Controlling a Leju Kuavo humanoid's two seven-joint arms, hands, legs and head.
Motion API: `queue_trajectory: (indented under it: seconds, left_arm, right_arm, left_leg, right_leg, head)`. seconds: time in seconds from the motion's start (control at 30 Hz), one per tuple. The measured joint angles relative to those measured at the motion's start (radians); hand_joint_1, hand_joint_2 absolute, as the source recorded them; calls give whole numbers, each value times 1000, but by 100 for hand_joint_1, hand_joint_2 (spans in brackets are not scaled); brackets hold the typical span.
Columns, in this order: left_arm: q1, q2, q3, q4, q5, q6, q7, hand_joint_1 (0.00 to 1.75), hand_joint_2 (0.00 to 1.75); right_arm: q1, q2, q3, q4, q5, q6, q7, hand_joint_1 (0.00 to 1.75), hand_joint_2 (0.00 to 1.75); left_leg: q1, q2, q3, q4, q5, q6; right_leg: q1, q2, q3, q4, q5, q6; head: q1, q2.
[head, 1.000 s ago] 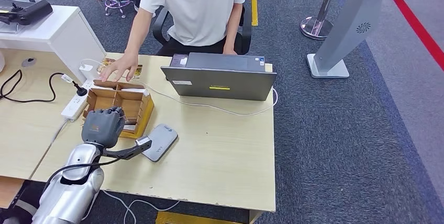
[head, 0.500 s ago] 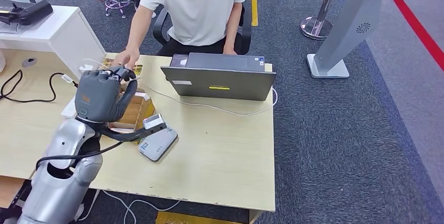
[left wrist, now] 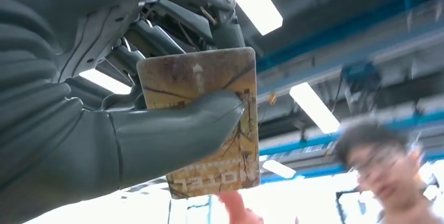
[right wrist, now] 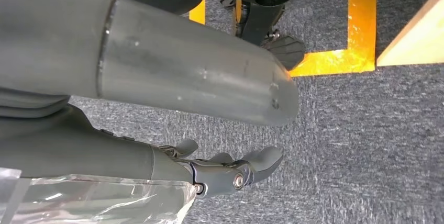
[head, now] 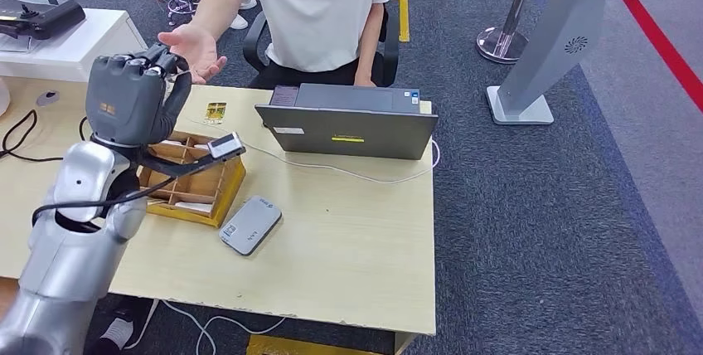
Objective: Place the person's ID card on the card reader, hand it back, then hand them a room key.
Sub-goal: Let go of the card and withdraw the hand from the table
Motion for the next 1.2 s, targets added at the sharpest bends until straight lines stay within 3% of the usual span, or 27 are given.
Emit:
queue_trajectory:
  seconds: [0.17, 0.37, 0.5, 0.73, 0.93, 1.03, 1.2]
  left_arm:
    - [-87, 28, 35, 277, 51, 33, -41, 175, 175]
    - [-87, 52, 40, 402, 58, 25, -42, 175, 175]
    - [-81, 63, 41, 436, 62, 27, -41, 0, 175]
    - [-50, 73, 61, 447, 85, 62, -46, 0, 175]
    - [35, 96, 101, 372, 170, 66, -86, 0, 175]
    - [117, 114, 149, 294, 324, 42, -142, 0, 175]
    - [316, 132, 302, 135, 597, -41, -260, 0, 175]
  right_arm:
    - [2, 0, 9, 1, 1, -2, 16, 0, 0]
    - [2, 0, 13, 4, 3, -10, 23, 0, 0]
    - [2, 0, 15, 6, 8, -8, 17, 0, 0]
    - [2, 0, 18, 7, 10, -7, 13, 0, 0]
    - [2, 0, 18, 7, -7, -10, 6, 0, 0]
    - [2, -1, 14, 7, -26, 1, -12, 0, 0]
    - [6, -10, -2, 5, -60, 32, -31, 0, 0]
  left_leg:
    - [0, 2, 1, 0, 1, 0]
    - [0, 2, -1, 0, 1, 0]
    - [0, 1, -3, 0, 1, 0]
    - [0, 1, -3, 0, 1, 0]
    - [0, 2, -3, 0, 1, 0]
    - [0, 3, -3, 0, 0, 0]
    - [0, 5, -4, -1, -1, -1]
  right_leg:
    - [0, 2, 0, 1, 1, -2]
    - [0, 2, -1, 1, 1, -2]
    - [0, 2, -3, 1, 1, -2]
    - [0, 2, -4, 1, 1, -2]
    - [0, 2, -4, 1, 1, -2]
    - [0, 4, -4, 1, 1, -2]
    - [0, 6, -4, 1, -1, -2]
  head:
    - [-4, 0]
    - [-4, 0]
    - [-4, 0]
    - [-4, 0]
    - [-4, 0]
    - [-4, 0]
    - [-2, 0]
